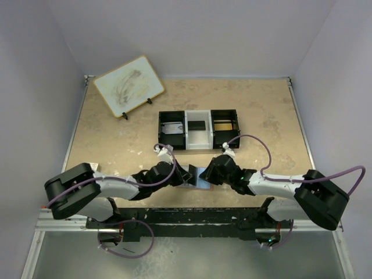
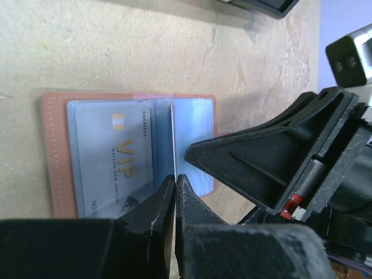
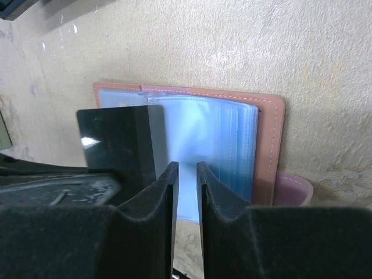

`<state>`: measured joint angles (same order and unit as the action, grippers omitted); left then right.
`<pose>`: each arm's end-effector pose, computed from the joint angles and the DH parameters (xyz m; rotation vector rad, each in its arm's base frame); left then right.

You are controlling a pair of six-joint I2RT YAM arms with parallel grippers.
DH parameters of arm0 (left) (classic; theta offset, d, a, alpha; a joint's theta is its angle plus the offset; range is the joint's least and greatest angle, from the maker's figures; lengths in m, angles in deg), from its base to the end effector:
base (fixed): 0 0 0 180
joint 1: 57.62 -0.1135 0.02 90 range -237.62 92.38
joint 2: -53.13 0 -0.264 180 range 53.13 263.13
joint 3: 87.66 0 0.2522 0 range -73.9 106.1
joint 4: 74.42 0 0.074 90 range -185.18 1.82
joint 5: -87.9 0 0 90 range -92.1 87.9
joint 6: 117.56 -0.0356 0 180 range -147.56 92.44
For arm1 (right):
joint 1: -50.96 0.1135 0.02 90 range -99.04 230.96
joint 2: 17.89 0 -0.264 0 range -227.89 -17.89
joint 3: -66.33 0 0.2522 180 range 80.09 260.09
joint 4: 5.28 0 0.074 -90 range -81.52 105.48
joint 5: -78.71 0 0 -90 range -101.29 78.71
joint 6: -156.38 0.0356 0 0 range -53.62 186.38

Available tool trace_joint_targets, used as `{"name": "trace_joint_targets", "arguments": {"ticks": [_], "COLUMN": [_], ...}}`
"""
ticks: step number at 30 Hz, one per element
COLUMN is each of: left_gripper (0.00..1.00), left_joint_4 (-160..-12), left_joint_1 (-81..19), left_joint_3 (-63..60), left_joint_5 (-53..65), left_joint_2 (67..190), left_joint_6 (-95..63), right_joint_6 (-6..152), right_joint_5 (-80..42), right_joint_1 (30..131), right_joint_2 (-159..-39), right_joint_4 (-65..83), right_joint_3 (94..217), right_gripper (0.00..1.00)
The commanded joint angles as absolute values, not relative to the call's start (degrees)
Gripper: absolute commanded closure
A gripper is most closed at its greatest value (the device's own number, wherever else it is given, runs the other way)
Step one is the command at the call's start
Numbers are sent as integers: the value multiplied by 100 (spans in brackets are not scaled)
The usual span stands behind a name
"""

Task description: Take the credit cards out of the card holder

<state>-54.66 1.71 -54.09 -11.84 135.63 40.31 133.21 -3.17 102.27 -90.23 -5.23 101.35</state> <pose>0.1309 -0.2089 0.1319 -0.2850 2.2776 -1.1186 0.1460 0.1743 0.1459 0.4067 2.3620 0.9288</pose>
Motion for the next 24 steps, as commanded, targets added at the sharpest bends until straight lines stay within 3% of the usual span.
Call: {"name": "trace_joint_targets", "arguments": {"ticks": [1,12,24], "left_gripper": [100,100,100], "left_joint_4": [-6194,-6038,-4871], "left_joint_1": [188,187,188], "left_joint_3": [-5446,-5703,-6002], "left_joint_5": [-1704,-1746,-1768], "left_joint_2": [12867,12542,12873], "left_joint_6": [3797,3956,4733], "right_joint_6": [13145,12589,13210], "right_joint_5": [-229,-893,-2220], "right_joint_1": [10209,10152,9716], "right_joint_2": [-9005,-8058,-8806], "right_joint_4": [81,-843,-2867], "right_joint_3": [10033,10066,9353], "right_gripper": [76,56,51]}}
